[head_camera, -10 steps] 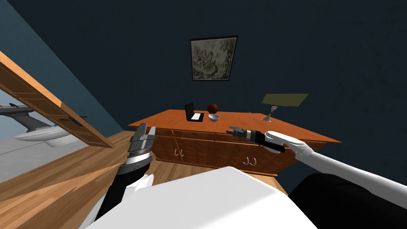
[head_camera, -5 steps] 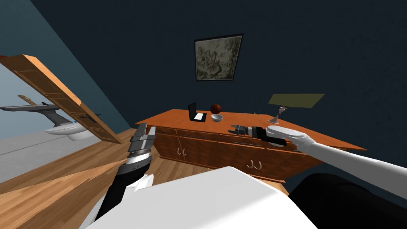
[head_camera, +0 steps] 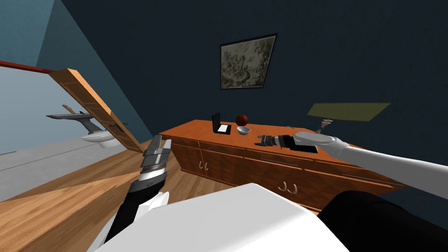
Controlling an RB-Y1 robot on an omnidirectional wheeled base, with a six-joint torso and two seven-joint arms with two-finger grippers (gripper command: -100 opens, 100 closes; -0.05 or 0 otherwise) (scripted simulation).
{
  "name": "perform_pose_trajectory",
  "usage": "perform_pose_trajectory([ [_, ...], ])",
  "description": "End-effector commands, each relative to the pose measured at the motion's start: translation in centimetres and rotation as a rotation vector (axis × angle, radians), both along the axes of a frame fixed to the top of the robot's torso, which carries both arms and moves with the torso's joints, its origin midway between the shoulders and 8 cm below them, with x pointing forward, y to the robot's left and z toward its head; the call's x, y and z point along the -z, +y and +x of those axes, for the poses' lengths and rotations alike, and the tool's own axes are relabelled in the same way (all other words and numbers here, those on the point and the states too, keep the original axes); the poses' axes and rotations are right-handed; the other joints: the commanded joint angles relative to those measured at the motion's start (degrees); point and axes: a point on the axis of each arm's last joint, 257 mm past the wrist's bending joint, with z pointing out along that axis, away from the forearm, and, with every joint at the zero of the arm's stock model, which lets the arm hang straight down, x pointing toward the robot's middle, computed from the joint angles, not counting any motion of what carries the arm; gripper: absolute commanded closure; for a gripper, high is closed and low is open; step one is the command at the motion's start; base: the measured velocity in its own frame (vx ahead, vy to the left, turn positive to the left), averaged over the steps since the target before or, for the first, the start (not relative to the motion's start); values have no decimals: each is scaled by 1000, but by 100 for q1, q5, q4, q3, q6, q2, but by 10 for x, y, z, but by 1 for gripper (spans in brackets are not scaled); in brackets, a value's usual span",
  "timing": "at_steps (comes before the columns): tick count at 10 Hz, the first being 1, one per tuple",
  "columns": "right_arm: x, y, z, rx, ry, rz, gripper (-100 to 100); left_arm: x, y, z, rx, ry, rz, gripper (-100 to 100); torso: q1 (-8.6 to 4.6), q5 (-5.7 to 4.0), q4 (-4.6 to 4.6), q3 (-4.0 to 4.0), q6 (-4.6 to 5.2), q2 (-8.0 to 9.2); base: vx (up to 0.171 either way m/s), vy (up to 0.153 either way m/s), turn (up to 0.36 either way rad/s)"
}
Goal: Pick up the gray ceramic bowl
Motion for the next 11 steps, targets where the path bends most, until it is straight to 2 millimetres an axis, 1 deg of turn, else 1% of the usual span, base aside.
perform_pose_trajectory([
  [1,-3,-8,3,-9,7,-53,-100,0,0,0,0,0,0,0,0,0,0,0,0,0,19,28,84],
  [2,-4,-24,5,-10,17,-127,-100,0,0,0,0,0,0,0,-1,0,1,1,4,2,24,38,157],
  [3,-5,-24,6,-15,19,-136,-100,0,0,0,0,0,0,0,2,0,0,0,0,0,23,32,87],
  [5,-9,-53,9,-21,43,-272,-100,0,0,0,0,0,0,0,3,1,0,0,2,-1,37,48,186],
  [6,-12,-55,11,-23,45,-288,-100,0,0,0,0,0,0,0,9,2,-2,-4,-1,-7,31,36,119],
  [8,-16,-84,12,-26,77,-415,-100,0,0,0,0,0,0,0,2,0,0,-1,3,-2,38,42,191],
  [9,-18,-85,12,-27,77,-422,-100,0,0,0,0,0,0,0,8,1,-2,-4,0,-7,36,39,76],
  [11,-22,-113,11,-28,116,-535,-100,0,0,0,0,0,0,0,3,0,0,-1,3,-2,43,36,176],
])
